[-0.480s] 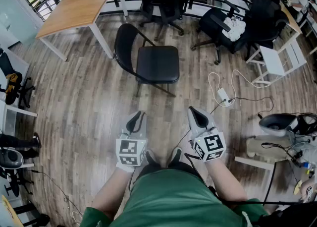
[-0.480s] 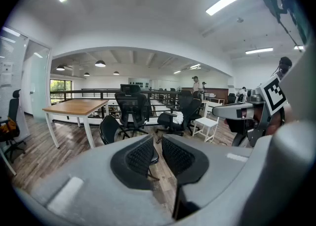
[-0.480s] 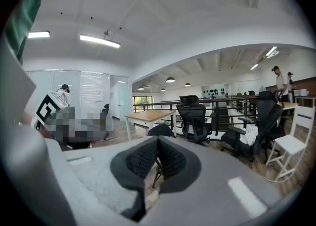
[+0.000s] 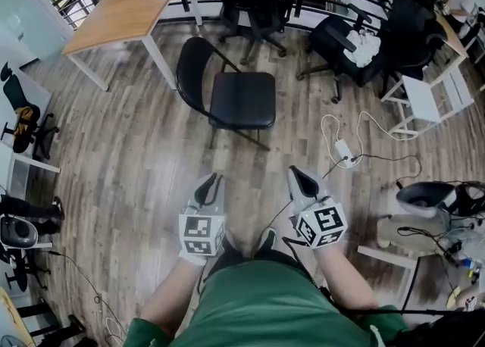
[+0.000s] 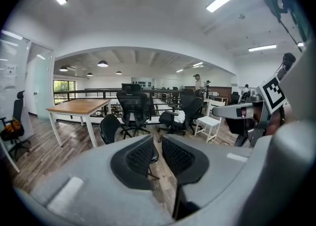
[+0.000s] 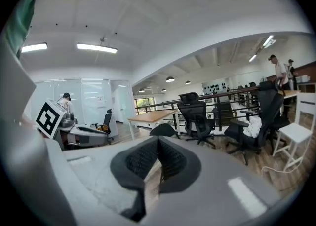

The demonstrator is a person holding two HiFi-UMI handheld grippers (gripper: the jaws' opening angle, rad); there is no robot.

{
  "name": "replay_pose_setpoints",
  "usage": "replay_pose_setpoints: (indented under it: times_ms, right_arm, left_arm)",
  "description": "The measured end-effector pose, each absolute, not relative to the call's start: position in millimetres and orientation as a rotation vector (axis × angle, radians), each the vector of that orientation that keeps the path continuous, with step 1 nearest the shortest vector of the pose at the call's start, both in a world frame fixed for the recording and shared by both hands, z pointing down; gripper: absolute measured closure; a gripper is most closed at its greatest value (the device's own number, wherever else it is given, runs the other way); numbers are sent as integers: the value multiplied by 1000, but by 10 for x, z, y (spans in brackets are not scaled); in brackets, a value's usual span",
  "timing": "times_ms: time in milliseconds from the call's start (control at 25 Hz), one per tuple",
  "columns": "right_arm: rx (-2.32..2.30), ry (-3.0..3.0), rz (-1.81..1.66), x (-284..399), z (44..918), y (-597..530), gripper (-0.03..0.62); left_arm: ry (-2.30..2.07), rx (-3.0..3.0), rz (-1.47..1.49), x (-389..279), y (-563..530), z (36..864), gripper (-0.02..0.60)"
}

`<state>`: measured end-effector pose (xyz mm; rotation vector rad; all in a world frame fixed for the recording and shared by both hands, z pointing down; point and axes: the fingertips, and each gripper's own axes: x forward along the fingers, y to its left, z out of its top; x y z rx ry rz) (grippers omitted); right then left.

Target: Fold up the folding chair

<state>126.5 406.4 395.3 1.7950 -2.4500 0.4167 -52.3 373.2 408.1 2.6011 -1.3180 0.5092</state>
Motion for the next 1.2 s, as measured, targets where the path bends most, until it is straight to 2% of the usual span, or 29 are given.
replay_pose_setpoints:
  times_ms: [360, 640, 1200]
  right_arm:
    - [1773, -2506, 503, 1576, 4049, 4083, 591]
    - [1728, -2540, 629, 1518, 4231, 3897, 591]
    - [1786, -2438, 624, 1350, 4290, 2824, 591]
  left_arm:
    - [-1387, 2571, 522, -312, 3859, 4086, 522]
    - [-1408, 2518, 550, -413, 3707, 4217, 522]
    - [-1331, 2529, 530, -639, 2551, 4387, 522]
